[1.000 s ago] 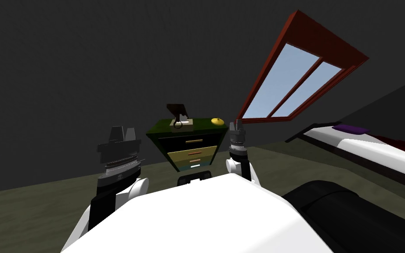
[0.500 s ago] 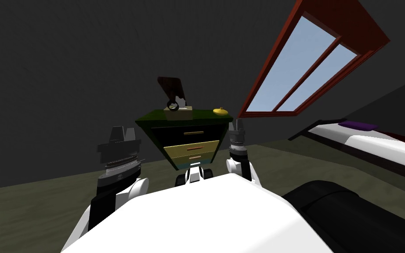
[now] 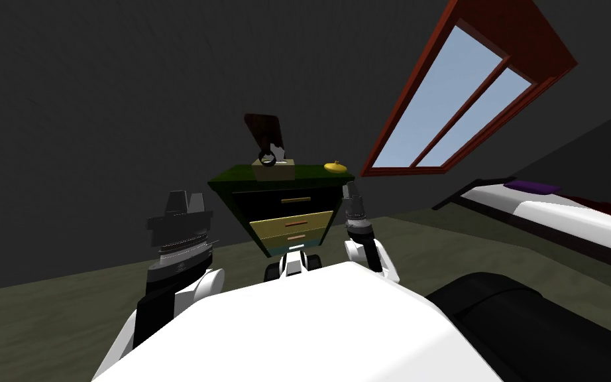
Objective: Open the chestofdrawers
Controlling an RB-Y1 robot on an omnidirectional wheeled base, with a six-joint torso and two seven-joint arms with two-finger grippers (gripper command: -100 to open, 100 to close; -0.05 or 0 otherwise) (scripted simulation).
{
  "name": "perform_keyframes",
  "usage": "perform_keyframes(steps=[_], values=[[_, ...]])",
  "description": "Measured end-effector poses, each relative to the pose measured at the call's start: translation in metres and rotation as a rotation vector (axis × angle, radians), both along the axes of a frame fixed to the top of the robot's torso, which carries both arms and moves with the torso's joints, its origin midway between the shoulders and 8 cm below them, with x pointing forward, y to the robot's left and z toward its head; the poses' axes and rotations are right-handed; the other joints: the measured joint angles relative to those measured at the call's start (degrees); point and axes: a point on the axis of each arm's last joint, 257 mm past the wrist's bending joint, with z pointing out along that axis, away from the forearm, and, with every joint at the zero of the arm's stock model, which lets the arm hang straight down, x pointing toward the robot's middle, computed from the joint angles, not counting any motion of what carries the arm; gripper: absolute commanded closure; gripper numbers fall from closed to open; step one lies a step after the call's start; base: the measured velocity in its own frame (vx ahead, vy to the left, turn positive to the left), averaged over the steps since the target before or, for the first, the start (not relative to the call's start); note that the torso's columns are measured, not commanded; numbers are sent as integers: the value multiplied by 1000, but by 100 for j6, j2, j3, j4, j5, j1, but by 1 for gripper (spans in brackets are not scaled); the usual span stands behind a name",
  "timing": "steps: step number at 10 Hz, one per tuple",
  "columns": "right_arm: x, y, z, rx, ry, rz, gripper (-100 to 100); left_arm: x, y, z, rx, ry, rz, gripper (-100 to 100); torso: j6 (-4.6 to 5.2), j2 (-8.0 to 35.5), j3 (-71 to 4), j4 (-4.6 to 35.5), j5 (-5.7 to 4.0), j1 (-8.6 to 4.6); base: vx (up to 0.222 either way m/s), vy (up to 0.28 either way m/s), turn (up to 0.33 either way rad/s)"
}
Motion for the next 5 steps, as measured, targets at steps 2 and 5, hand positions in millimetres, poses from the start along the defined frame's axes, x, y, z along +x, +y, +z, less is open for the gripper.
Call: perform_keyframes(steps=[2, 5], values=[[6, 6, -7, -101, 12, -39, -100, 0, 0, 0, 0, 0, 0, 0, 0, 8, 5, 2, -2, -8, -3, 96, -56], [14, 13, -17, -255, 21, -117, -100, 0, 0, 0, 0, 0, 0, 0, 0, 3, 1, 1, 0, -1, 4, 115, -48]])
